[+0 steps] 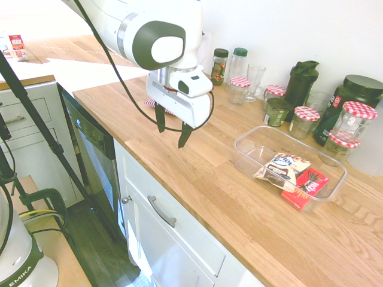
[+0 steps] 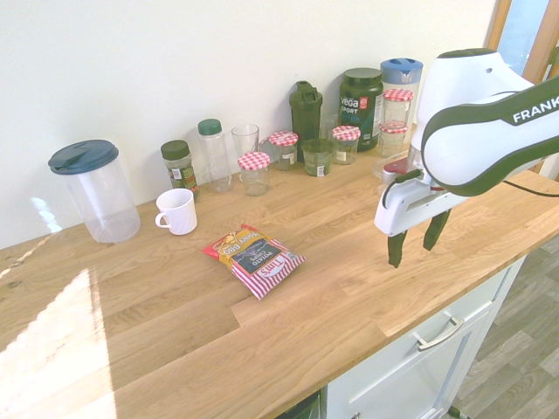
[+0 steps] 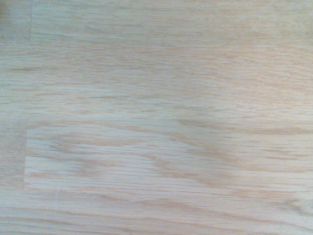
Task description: Put the chip bag into the container
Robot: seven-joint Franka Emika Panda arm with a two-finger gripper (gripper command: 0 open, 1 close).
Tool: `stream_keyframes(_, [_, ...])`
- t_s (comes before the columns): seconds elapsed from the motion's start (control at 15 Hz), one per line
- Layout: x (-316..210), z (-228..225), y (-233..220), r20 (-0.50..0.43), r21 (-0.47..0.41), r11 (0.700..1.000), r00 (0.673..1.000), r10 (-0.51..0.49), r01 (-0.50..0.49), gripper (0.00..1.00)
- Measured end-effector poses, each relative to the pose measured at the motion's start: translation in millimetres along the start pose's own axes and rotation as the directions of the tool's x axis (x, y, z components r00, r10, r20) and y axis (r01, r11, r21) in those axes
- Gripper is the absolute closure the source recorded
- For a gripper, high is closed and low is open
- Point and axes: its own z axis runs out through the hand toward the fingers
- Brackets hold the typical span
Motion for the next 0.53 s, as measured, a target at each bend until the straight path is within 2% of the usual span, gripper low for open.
stream_keyframes(0.2, [-7.9,1.0,-6.8,-0.046,-0.041,0.999,0.999,0.013,-0.015,0.0])
stream_keyframes(0.53, [-62.8,-24.1,-68.2,-0.152,-0.091,0.996,0.988,0.004,-0.018,0.0])
